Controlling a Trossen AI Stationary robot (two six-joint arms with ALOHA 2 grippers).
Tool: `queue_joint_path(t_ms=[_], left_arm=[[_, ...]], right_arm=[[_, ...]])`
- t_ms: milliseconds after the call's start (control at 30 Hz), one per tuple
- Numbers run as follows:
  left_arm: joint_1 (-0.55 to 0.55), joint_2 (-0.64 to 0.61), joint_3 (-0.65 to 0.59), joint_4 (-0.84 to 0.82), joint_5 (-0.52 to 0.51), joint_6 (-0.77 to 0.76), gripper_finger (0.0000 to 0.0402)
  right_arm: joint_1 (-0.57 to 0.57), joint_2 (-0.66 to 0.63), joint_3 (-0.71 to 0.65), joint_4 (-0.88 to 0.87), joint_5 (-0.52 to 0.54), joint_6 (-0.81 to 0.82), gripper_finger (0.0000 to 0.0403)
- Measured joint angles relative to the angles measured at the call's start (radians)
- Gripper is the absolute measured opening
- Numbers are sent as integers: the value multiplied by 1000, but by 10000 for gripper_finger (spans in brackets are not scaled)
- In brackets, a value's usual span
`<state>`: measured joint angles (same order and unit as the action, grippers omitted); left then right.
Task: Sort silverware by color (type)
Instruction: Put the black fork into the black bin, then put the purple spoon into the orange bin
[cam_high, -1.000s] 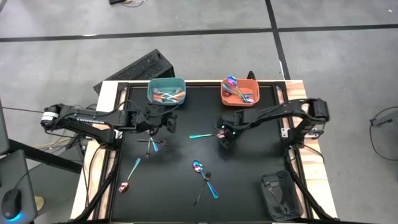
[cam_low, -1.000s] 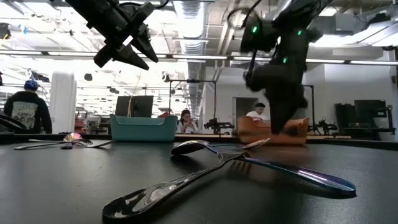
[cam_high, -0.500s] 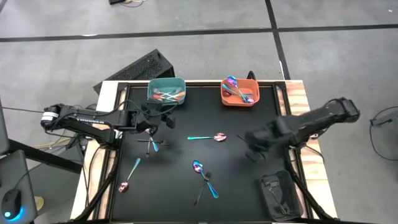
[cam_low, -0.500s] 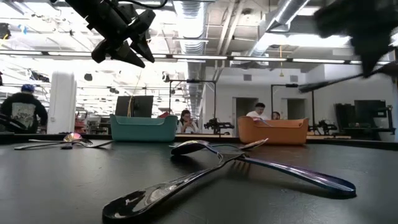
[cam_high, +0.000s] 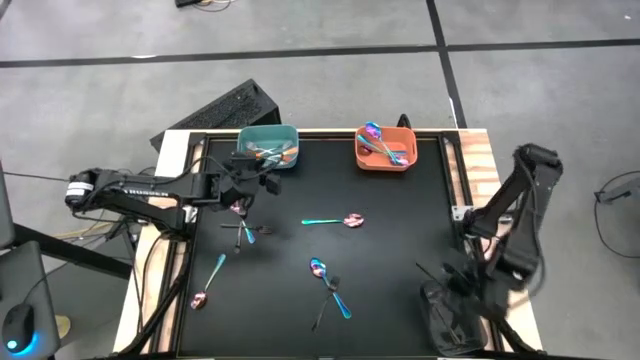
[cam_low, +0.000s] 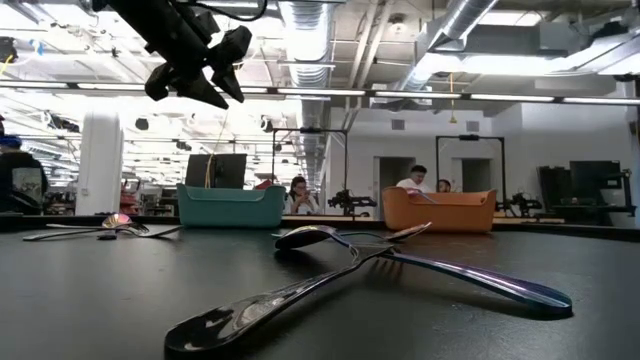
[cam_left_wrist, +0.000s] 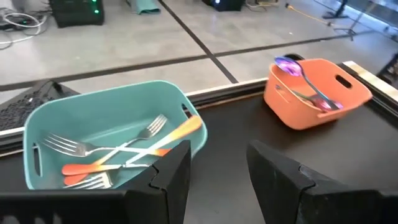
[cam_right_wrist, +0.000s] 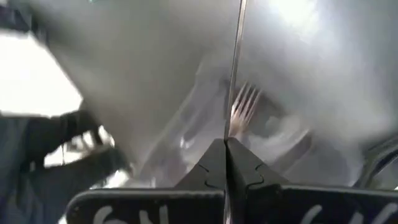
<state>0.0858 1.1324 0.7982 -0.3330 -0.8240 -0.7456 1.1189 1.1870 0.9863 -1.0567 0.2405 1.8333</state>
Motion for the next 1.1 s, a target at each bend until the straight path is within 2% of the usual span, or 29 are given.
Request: queue_joint_path(t_ms=[167, 333, 467, 667, 767, 900, 1000, 1100], left_arm=[[36, 0, 0, 11, 7, 0, 144], [83, 0, 0, 11, 8, -1, 144], [120, 0, 0, 12, 54, -21, 144], [135, 0, 0, 56, 128, -15, 144], [135, 0, 0, 81, 132, -12, 144], [135, 0, 0, 89, 160, -11, 144], [134, 0, 0, 90, 209, -10, 144], [123, 0, 0, 92, 267, -10, 144]], right_arm=[[137, 105, 0, 128, -1, 101, 10], [171, 191, 0, 120, -2, 183, 31], [168, 217, 0, 118, -2, 183, 80], [139, 192, 0, 99, -15, 172, 176], [97, 150, 0, 50, 12, 106, 207], [-1, 71, 0, -16, 108, -39, 216], [-107, 10, 0, -45, 201, -223, 210], [-248, -34, 1, -47, 255, -475, 202]])
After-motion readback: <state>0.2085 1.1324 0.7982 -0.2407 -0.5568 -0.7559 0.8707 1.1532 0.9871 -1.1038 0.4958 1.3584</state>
